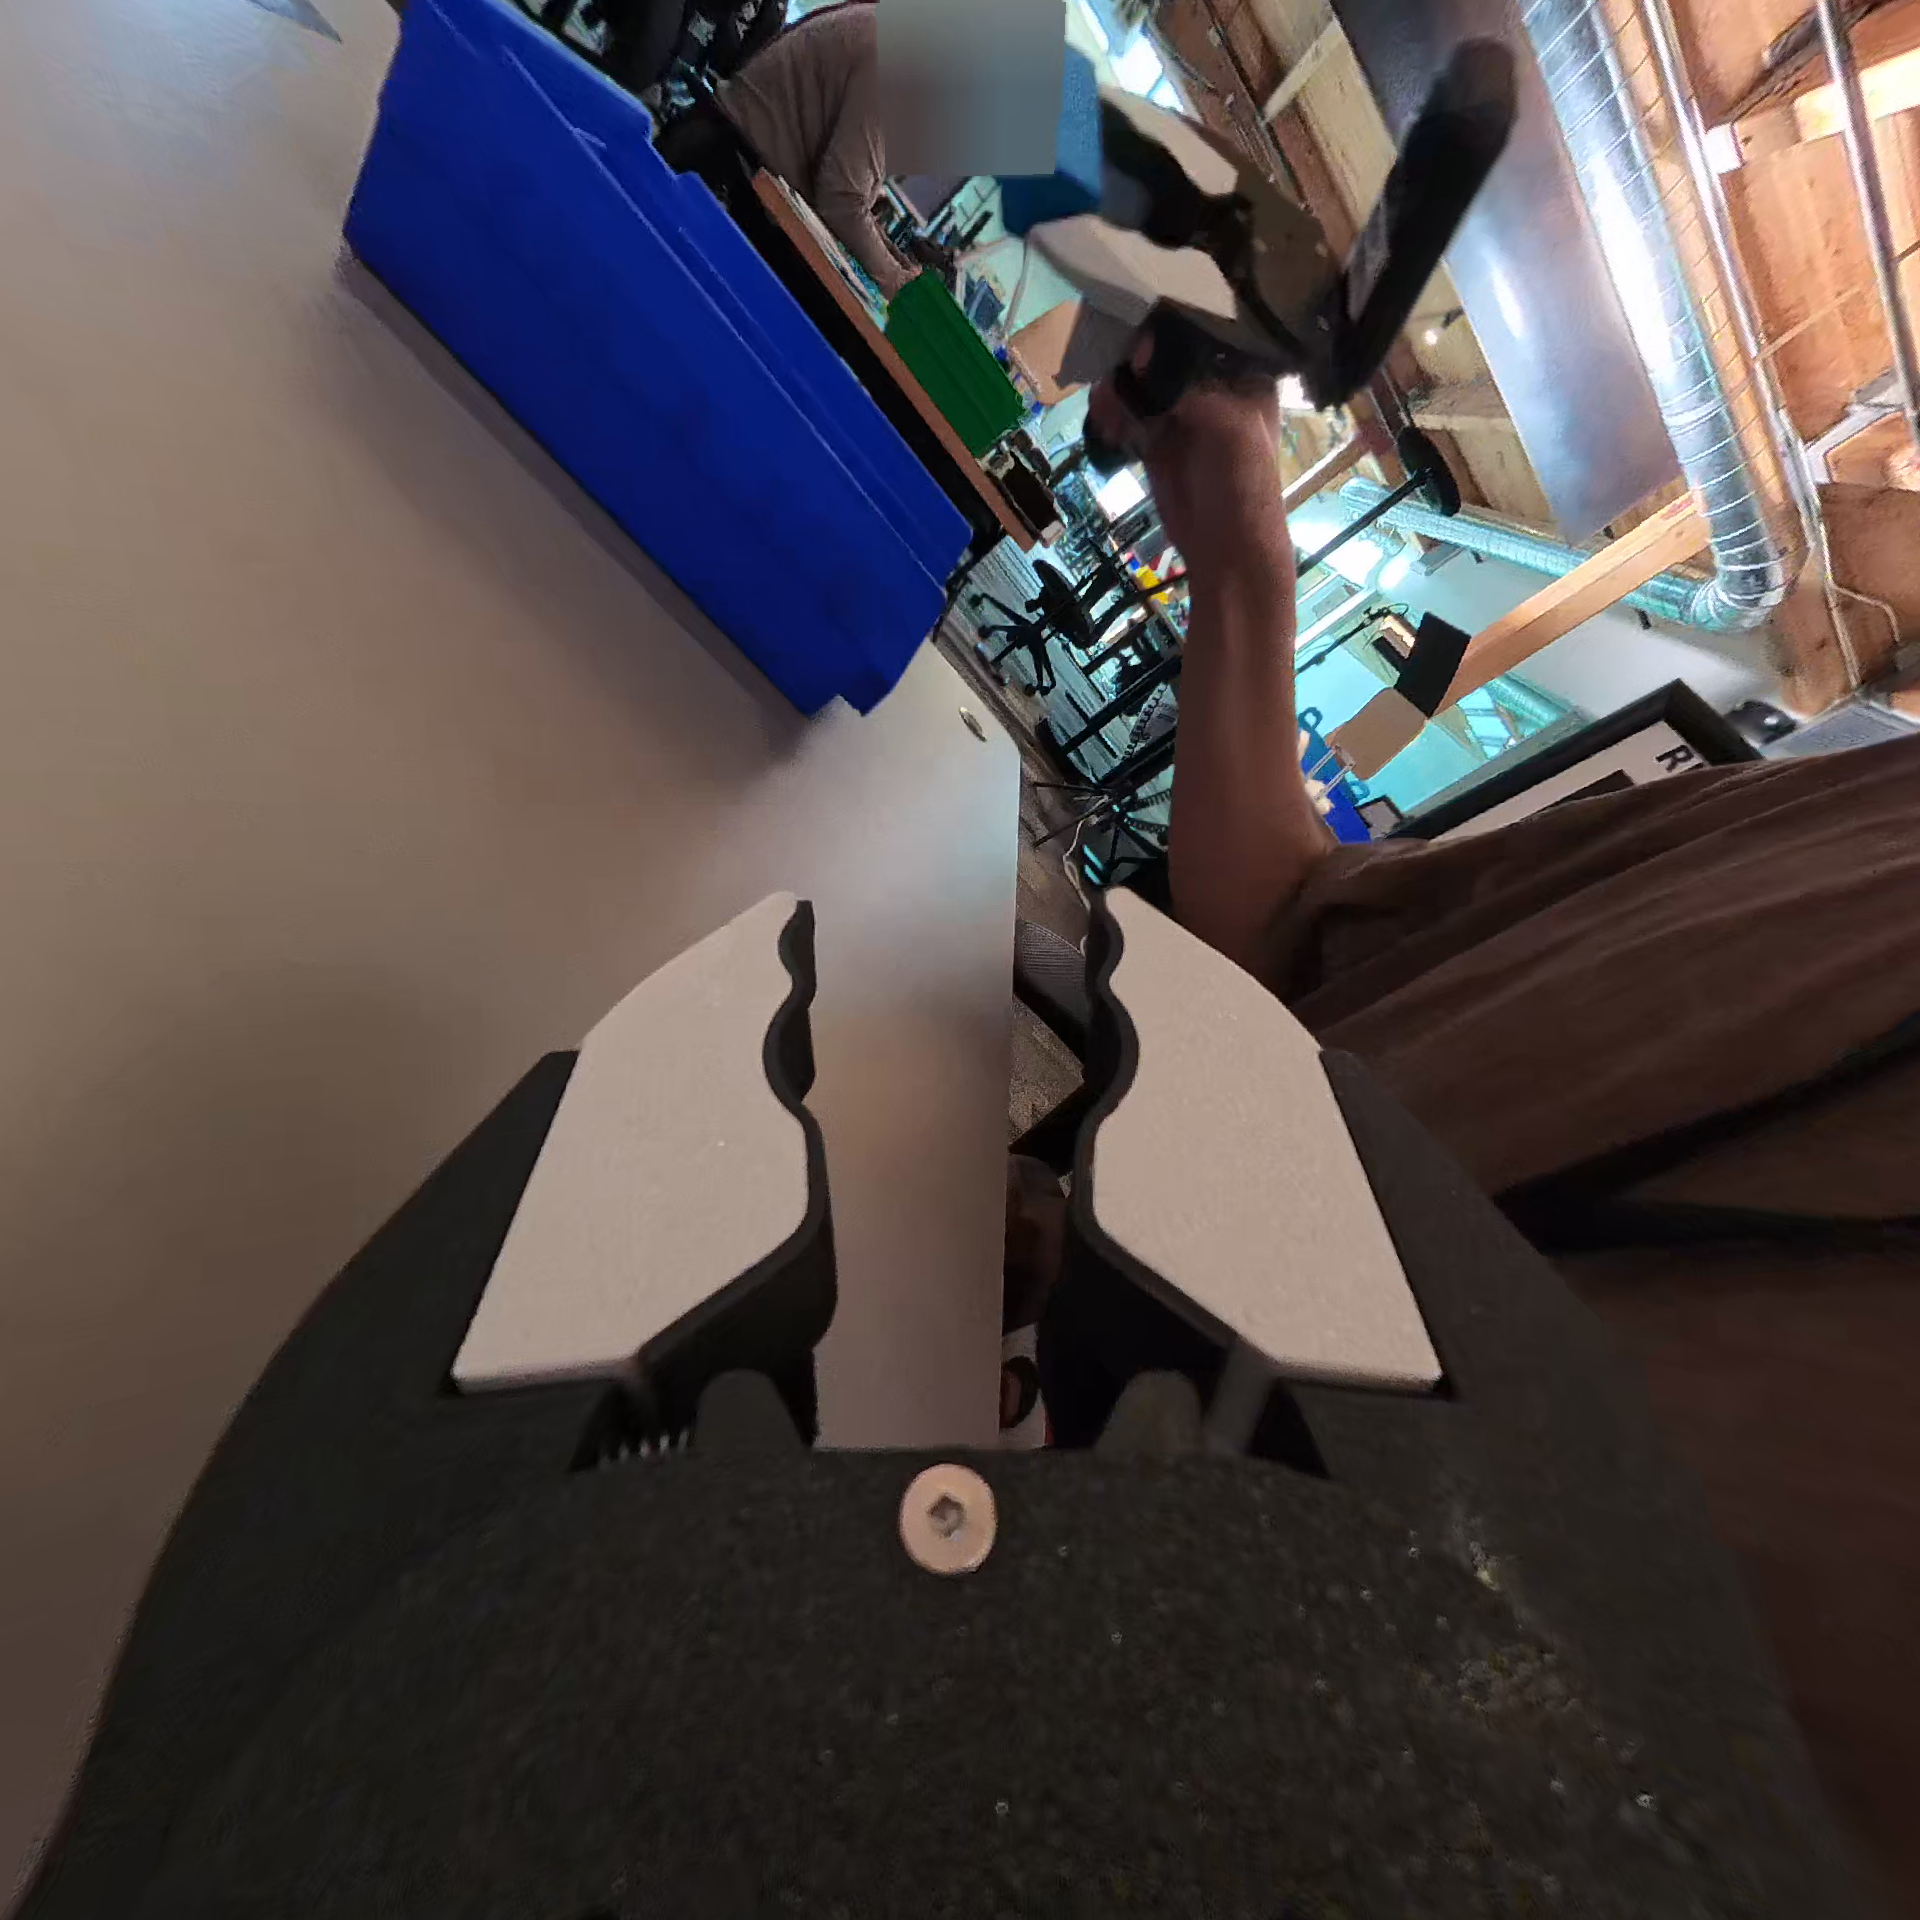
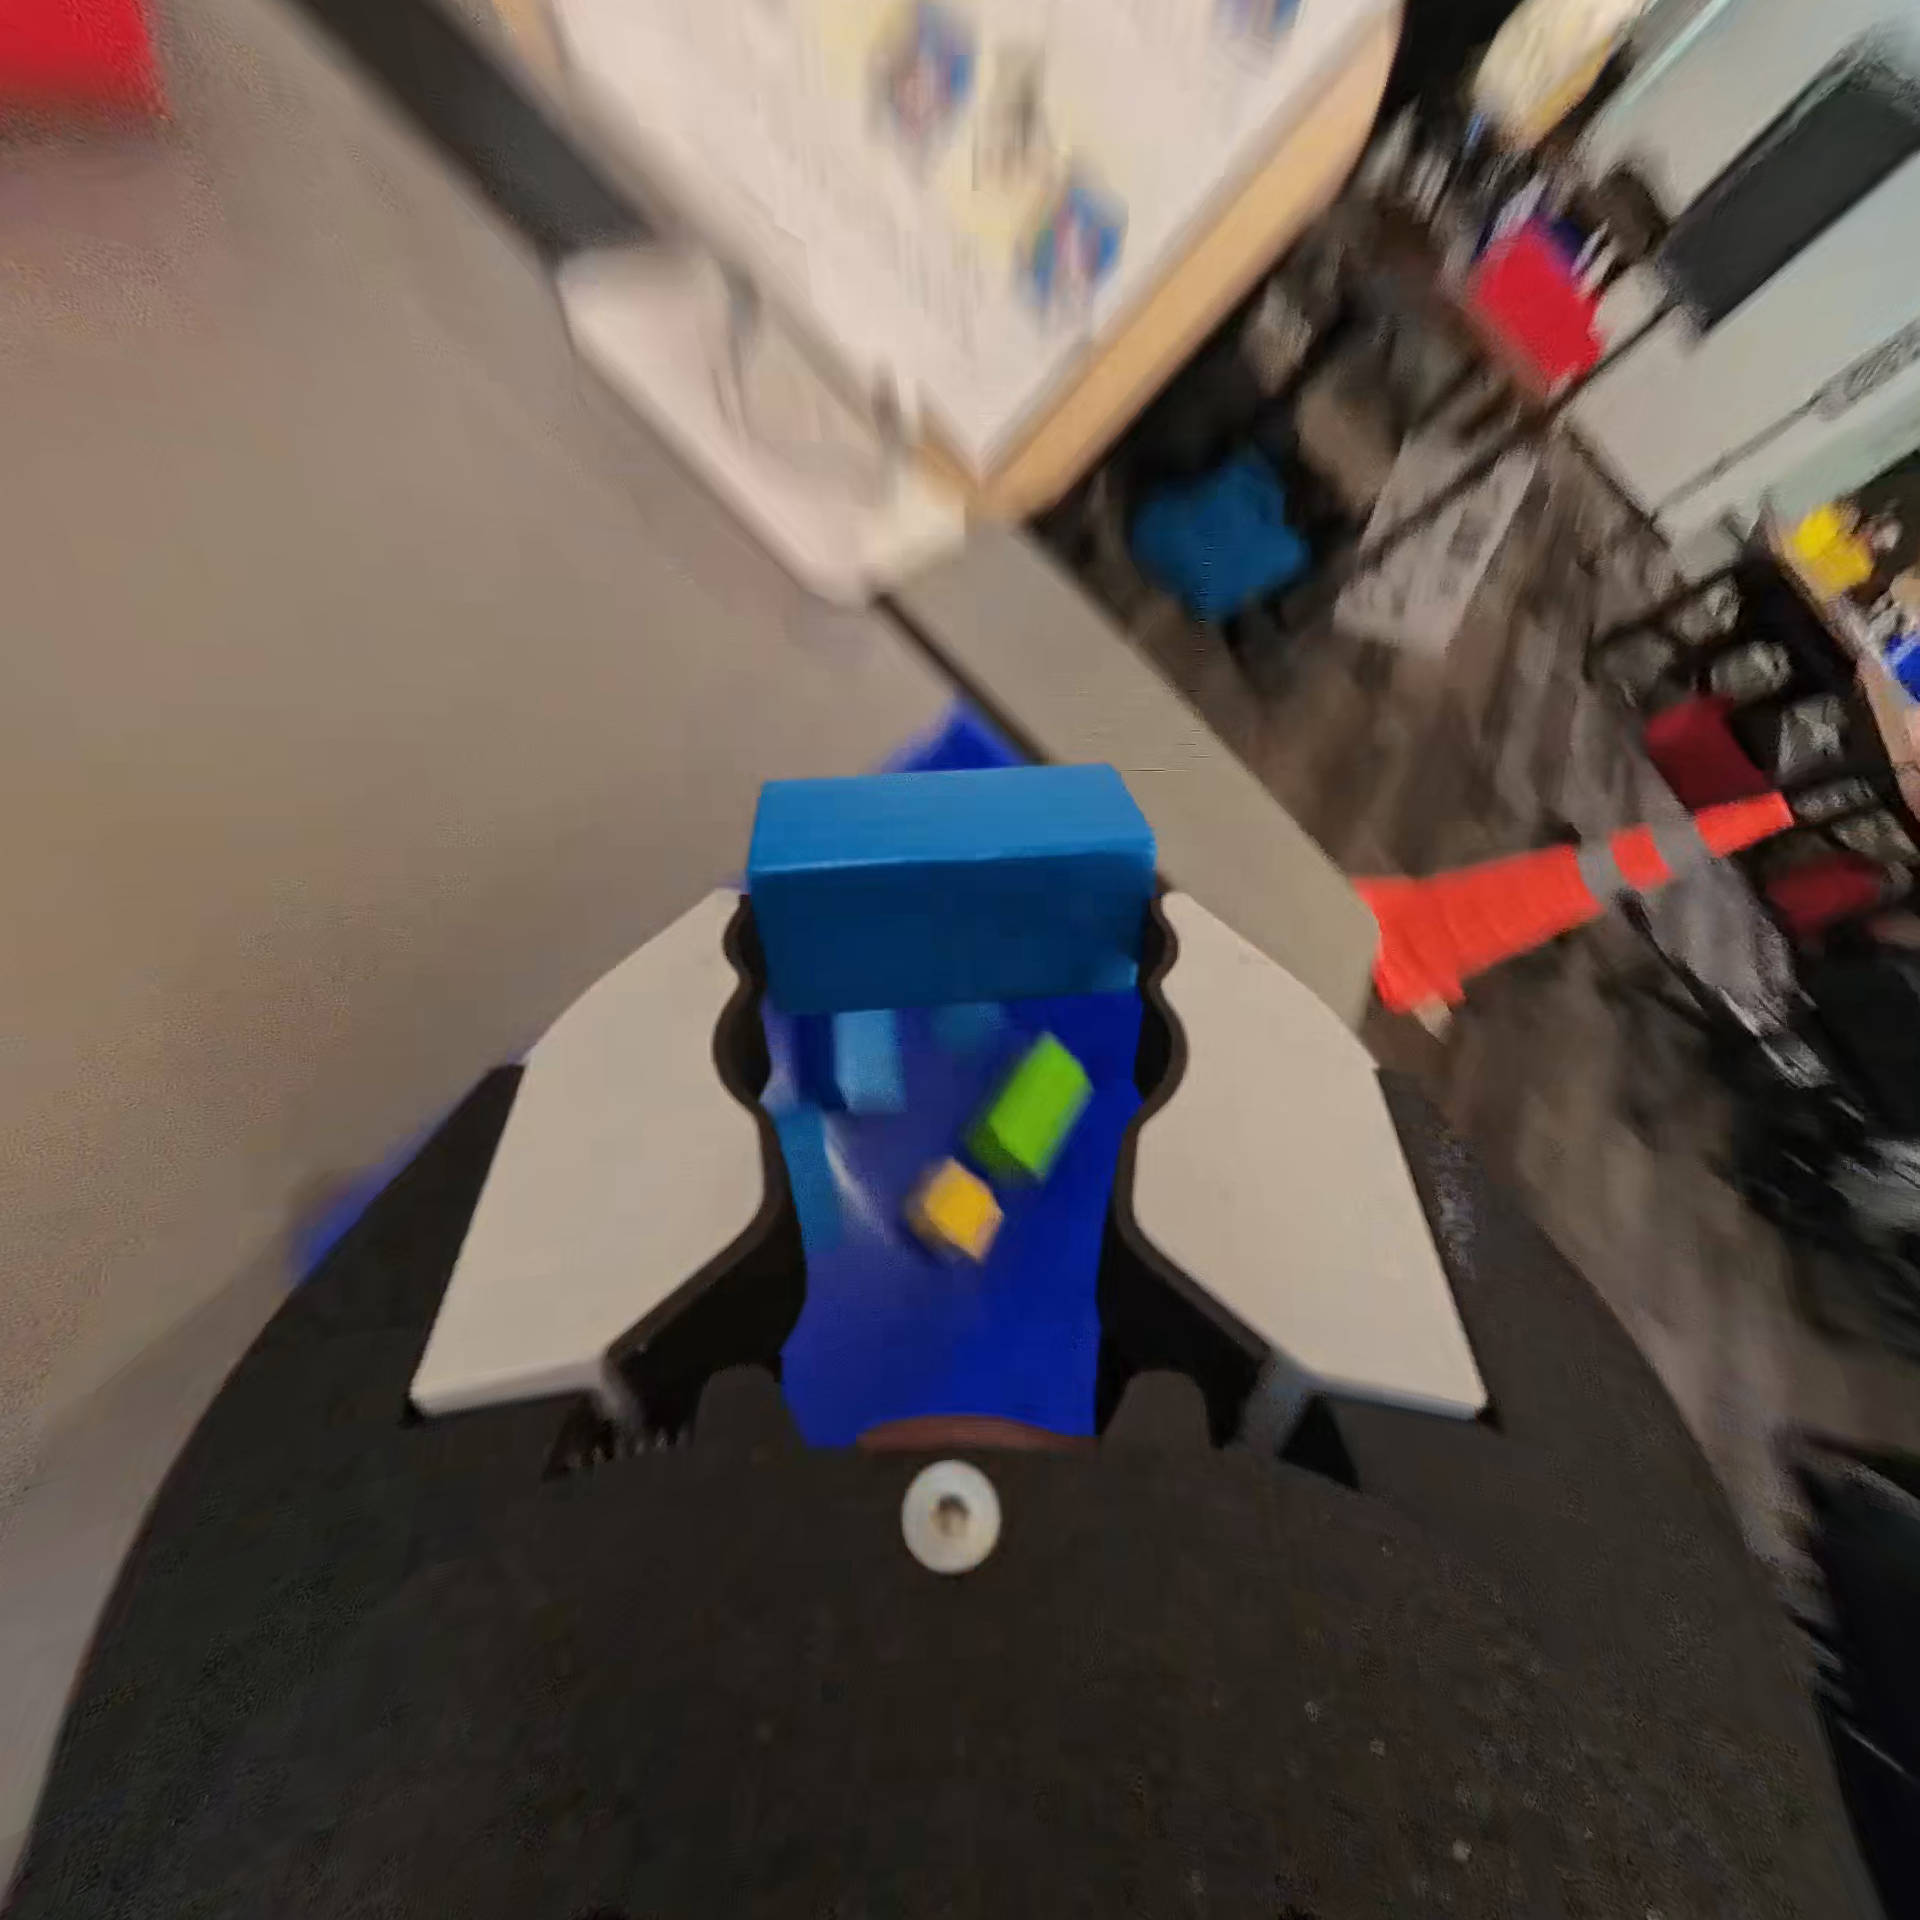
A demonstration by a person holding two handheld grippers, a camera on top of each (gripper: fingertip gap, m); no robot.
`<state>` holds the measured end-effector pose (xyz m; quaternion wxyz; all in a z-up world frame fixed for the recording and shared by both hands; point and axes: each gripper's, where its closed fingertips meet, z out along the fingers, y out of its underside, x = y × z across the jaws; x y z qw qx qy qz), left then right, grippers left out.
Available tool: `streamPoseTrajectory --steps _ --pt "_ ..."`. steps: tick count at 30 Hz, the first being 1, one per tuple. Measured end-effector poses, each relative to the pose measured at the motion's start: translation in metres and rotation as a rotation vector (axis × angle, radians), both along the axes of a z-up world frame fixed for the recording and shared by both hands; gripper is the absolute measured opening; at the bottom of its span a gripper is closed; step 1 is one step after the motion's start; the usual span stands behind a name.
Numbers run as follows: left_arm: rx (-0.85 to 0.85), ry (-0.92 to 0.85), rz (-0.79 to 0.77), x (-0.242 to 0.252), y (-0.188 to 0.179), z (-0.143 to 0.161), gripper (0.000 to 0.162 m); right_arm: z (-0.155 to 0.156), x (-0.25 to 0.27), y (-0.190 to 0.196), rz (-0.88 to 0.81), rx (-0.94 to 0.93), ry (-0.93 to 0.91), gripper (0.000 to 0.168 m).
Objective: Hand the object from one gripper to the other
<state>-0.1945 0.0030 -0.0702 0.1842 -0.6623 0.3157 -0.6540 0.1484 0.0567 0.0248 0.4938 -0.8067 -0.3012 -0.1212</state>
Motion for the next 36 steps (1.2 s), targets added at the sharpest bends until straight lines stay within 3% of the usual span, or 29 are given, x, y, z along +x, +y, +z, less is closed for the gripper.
streamPoseTrajectory --steps 4,8,14,17,30,33,36 --pt "0.017 0.028 0.018 0.001 -0.007 -0.019 0.048 -0.08 0.072 -0.017 0.037 -0.468 -0.215 0.07" --pt "0.032 0.034 0.001 0.001 -0.008 -0.018 0.048 -0.153 0.092 -0.043 0.11 -0.85 -0.283 0.069" --pt "0.059 0.083 0.013 -0.003 -0.012 -0.026 0.048 -0.201 0.082 -0.061 -0.001 -1.134 -0.204 0.07" --pt "0.057 0.076 0.019 -0.005 -0.011 -0.024 0.048 -0.208 0.076 -0.065 -0.057 -1.205 -0.197 0.07" --pt "0.053 0.089 0.003 -0.003 -0.014 -0.028 0.048 -0.207 0.06 -0.063 -0.252 -1.204 -0.062 0.071" --pt "0.08 0.091 0.018 -0.004 -0.013 -0.027 0.049 -0.173 0.067 -0.069 -0.299 -1.089 -0.061 0.077" --pt "0.184 0.113 0.077 -0.01 -0.006 -0.025 0.052 -0.11 0.05 -0.064 -0.306 -0.768 0.071 0.07"
